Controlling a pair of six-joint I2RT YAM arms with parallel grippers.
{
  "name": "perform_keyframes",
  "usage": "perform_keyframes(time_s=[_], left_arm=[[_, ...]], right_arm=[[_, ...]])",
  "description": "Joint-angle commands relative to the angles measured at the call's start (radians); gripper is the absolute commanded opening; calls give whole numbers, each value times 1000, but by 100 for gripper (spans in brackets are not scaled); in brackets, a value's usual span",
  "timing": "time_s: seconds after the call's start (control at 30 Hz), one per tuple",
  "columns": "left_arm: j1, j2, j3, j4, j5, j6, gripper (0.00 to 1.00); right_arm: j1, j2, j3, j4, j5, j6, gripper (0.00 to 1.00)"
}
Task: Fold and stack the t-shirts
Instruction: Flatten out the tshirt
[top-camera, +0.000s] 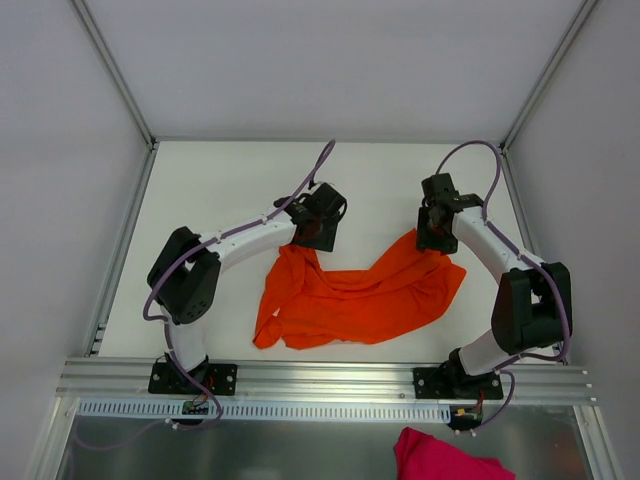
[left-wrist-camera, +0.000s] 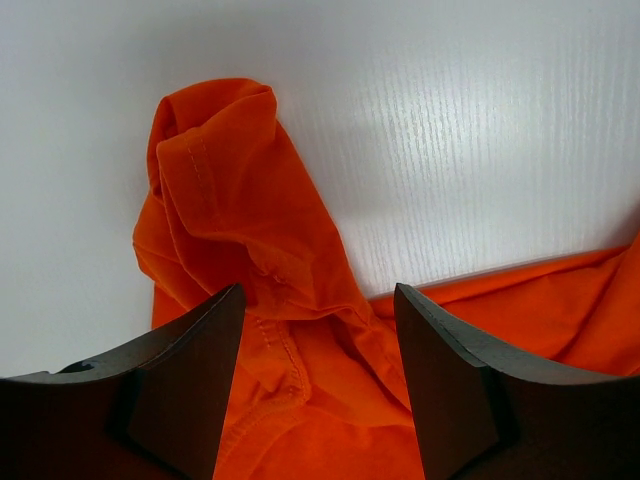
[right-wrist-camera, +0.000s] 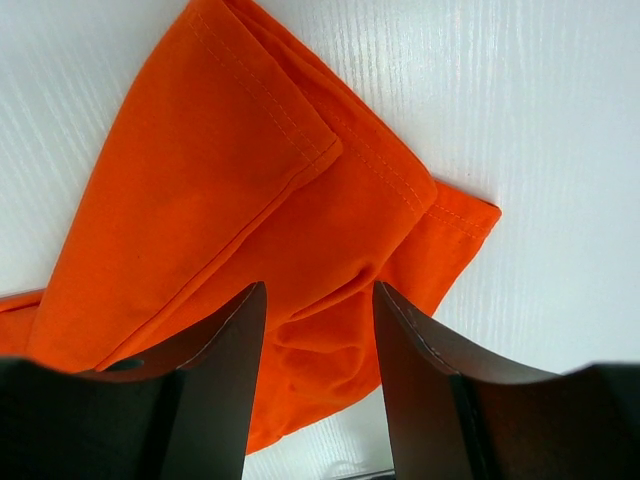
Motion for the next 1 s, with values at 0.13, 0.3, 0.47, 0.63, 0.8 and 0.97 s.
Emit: perform_keyframes(time_s=[0.13, 0.3, 0.47, 0.63, 0.8, 0.97], left_arm=[[1, 28, 18, 21, -14, 16, 61], [1, 44, 27, 5, -35, 10, 52], [1, 51, 43, -48, -94, -13, 57], [1, 41, 32, -84, -152, -20, 62], [1, 48, 27, -88, -148, -20, 59], [1, 42, 18, -84, -144, -15, 58]], right_arm=[[2, -59, 30, -35, 21, -15, 51], [2, -58, 25, -35, 13, -13, 50], [2, -21, 19, -12, -19, -2, 51], [3, 50, 30, 33, -50, 11, 50], [2, 128, 37, 77, -55, 19, 50], [3, 175, 45, 108, -36, 13, 50]])
